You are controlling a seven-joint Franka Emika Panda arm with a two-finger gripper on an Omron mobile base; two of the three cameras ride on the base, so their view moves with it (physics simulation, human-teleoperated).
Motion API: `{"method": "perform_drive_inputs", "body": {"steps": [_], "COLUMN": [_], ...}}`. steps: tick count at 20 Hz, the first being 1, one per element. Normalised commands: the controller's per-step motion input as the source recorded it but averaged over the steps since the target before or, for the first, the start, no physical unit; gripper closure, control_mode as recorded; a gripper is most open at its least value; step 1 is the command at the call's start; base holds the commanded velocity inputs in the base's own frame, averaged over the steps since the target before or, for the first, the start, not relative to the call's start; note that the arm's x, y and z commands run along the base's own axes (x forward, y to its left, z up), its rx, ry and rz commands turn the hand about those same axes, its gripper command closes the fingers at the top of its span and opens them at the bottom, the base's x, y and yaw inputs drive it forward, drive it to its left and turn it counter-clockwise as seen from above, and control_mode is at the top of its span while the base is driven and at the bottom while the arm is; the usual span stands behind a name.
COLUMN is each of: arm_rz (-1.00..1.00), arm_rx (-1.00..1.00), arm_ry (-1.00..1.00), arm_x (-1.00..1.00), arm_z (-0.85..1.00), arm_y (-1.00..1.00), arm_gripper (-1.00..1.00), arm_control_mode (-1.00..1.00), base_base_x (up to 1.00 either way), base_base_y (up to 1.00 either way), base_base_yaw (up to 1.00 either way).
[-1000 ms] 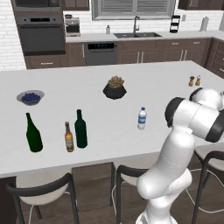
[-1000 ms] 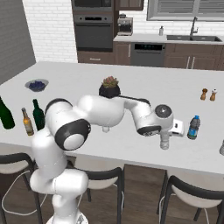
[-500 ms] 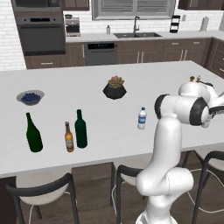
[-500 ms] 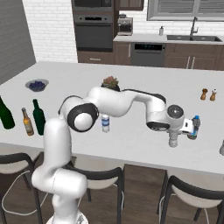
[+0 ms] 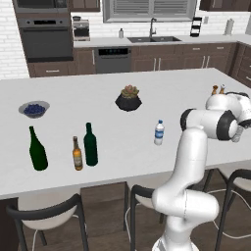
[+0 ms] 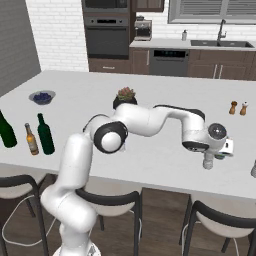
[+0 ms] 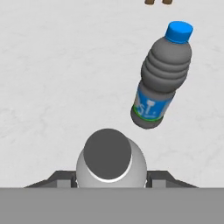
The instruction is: Move the plastic bottles in the middle to the plastics group, and the glass bottles in the middle to the glass group.
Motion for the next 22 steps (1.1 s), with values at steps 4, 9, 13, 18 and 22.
{"method": "perform_drive_inputs", "body": {"steps": [4,9,13,18,22], "arm_rz": [0.00,0.00,0.00,0.00,0.01], "arm_rx": [0.00,0.00,0.00,0.00,0.00], "arm_ry": [0.00,0.00,0.00,0.01,0.00], "arm_x": [0.26,0.21,-0.08,-0.21,-0.17], "arm_z": [-0.16,-0.28,-0.06,0.00,-0.01], "arm_y": [-0.19,-0.15,-0.01,0.00,0.01], "arm_gripper": [1.00,1.00,1.00,1.00,1.00], "arm_control_mode": [-1.00,-1.00,-1.00,-1.00,-1.00], "base_base_x": [0.00,0.00,0.00,0.00,0.00], "base_base_y": [0.00,0.00,0.00,0.00,0.00], "base_base_yaw": [0.00,0.00,0.00,0.00,0.00]}}
